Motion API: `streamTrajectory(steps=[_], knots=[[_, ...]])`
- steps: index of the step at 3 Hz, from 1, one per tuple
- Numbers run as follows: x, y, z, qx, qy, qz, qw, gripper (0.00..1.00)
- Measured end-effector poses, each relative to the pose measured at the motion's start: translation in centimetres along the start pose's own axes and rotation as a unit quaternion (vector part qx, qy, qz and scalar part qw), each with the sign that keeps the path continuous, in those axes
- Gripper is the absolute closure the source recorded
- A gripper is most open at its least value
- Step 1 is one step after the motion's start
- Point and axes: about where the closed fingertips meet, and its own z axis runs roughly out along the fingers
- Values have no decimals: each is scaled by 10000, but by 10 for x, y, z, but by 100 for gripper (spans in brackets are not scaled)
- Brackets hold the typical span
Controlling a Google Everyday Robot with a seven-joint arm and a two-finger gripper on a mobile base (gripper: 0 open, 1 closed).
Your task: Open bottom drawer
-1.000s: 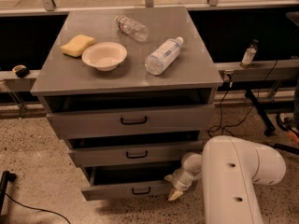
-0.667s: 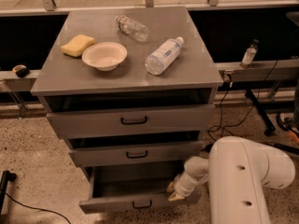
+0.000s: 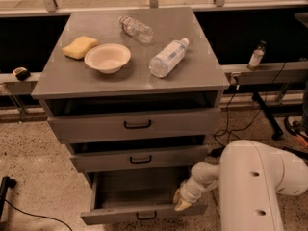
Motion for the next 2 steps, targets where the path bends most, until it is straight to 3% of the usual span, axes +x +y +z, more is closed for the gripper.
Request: streamTrajectory(steps=[2], knots=[[-33,-12,-25,196,163,-433,9987,82]])
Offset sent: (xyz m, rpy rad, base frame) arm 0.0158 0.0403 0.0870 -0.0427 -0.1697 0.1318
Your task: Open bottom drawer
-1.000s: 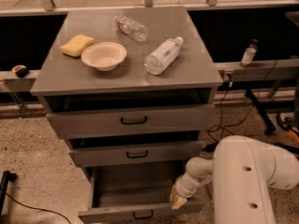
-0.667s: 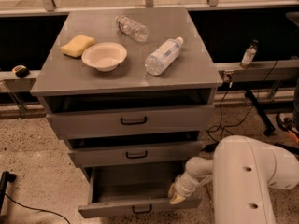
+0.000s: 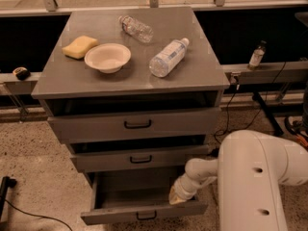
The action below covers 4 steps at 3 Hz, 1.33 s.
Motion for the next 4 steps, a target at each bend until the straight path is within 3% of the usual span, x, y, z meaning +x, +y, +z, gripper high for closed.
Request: streamTrajectory(steps=[1,2,4], knots=[[-15,-8,-18,159,85,-198,9996,83],[-11,-24,-15,283,250,-242,9990,98],[53,-26,33,148,163,410,9989,100]])
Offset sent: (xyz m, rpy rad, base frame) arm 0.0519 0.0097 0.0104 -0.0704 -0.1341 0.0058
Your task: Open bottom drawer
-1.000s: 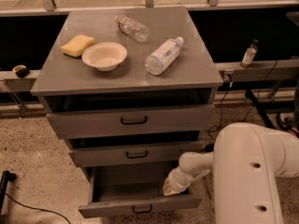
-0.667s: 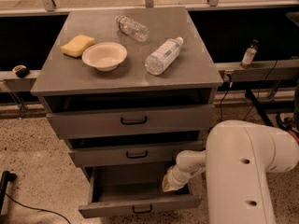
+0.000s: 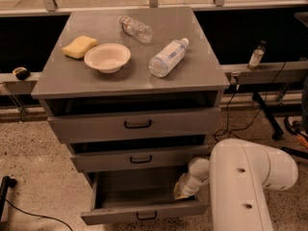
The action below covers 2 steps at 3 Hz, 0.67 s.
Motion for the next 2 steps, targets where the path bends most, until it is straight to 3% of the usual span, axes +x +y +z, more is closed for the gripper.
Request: streamTrajectory(steps=[1,2], knots=[[13,21,10,-264,-10,331,9991,100],[13,23,8,-290,-18,358,9989,100]])
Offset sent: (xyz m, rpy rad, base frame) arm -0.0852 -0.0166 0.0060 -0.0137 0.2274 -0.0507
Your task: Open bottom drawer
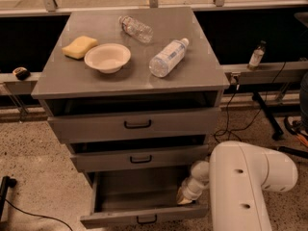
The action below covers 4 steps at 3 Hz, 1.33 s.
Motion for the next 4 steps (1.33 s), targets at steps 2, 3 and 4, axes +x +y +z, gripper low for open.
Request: streamTrajectory(steps=[2,3,4], knots=[[-16,43,-10,-511,-105,118,9986,100],[-26,68,-17,-815,-196,172,9963,100],[-38,75,-28,-791,-364,144,9961,100]])
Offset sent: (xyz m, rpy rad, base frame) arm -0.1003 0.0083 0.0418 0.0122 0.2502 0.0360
